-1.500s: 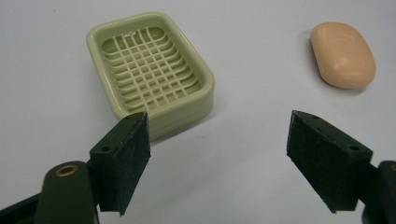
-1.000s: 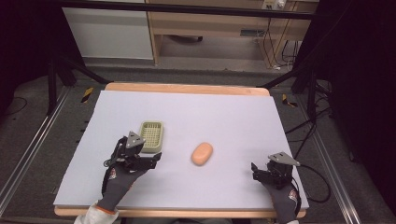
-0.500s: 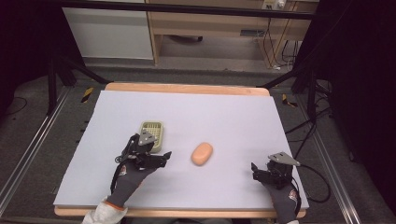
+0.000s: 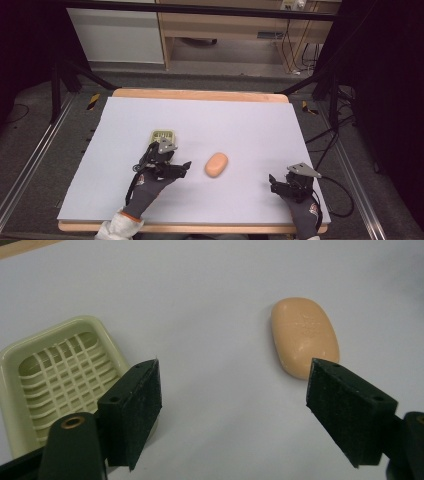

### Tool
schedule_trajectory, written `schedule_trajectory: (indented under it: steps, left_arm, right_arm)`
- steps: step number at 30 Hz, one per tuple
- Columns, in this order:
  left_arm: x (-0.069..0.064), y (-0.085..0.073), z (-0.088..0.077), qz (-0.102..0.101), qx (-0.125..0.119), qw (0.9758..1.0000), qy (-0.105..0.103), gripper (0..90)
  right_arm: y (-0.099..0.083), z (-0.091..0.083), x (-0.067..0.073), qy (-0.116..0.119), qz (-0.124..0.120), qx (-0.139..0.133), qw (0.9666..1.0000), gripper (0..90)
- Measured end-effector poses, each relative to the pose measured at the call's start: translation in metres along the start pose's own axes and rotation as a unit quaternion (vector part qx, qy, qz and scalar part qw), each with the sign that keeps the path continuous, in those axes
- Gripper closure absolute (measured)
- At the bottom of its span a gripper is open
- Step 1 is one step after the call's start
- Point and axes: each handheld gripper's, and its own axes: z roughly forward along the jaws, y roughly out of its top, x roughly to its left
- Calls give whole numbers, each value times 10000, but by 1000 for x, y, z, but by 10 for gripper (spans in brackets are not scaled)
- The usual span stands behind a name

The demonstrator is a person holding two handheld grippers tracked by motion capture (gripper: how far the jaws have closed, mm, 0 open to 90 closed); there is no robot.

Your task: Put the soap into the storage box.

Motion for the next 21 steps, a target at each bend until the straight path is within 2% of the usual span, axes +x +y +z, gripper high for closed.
schedule_trajectory:
  steps: [13, 21]
  left_arm:
    - [-13, 14, 14, 68, 31, 9999, -108, 213]
    - [-22, 21, 21, 190, 104, 9997, -148, 212]
  right_arm:
    - [0, 0, 0, 7, 10, -10, 10000, 105]
    - [0, 0, 0, 11, 19, -7, 10000, 105]
